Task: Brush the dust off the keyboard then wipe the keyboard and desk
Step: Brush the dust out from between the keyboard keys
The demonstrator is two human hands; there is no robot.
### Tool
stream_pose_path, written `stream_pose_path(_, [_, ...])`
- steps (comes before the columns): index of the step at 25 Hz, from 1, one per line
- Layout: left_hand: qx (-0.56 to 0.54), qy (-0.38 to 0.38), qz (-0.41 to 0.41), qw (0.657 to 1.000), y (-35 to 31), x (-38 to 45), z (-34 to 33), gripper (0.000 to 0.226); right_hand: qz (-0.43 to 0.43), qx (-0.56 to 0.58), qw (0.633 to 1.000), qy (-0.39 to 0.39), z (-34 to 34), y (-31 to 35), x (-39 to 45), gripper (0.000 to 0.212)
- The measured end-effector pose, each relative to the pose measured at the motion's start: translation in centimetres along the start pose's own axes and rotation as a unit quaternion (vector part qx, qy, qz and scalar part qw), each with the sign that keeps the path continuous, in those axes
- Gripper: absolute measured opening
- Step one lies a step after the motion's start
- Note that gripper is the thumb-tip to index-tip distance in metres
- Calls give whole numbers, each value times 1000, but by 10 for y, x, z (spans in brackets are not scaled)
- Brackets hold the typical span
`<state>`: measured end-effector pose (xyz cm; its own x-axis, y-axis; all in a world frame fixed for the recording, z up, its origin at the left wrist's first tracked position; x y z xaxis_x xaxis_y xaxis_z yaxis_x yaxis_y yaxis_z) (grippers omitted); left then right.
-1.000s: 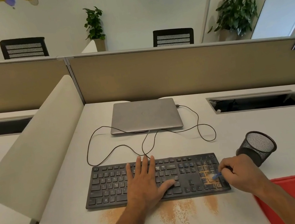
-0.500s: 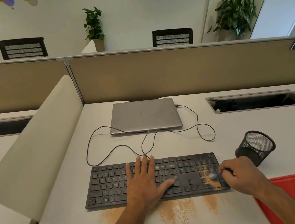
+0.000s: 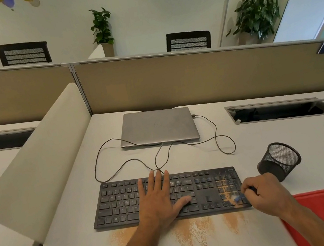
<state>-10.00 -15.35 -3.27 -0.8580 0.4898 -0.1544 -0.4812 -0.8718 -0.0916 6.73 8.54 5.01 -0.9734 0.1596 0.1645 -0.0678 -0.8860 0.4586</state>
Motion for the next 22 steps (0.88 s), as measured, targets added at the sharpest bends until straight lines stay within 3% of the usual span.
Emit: stream_pose_path(22, [-1, -2, -3, 1000, 1, 1, -2, 116, -19, -2, 1000, -17, -1, -6, -13, 28])
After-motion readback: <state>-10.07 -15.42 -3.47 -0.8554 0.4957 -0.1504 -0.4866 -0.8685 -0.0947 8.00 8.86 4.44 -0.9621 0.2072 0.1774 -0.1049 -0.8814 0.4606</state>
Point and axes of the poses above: each hand's wrist, its own x-axis towards the middle knuckle, its own z-axis out of the back of the hand, y = z × x, the point moved 1 cm from there along x, towards the middle knuckle, and after that the axes turned 9 degrees about z, right-handed, at the moved point
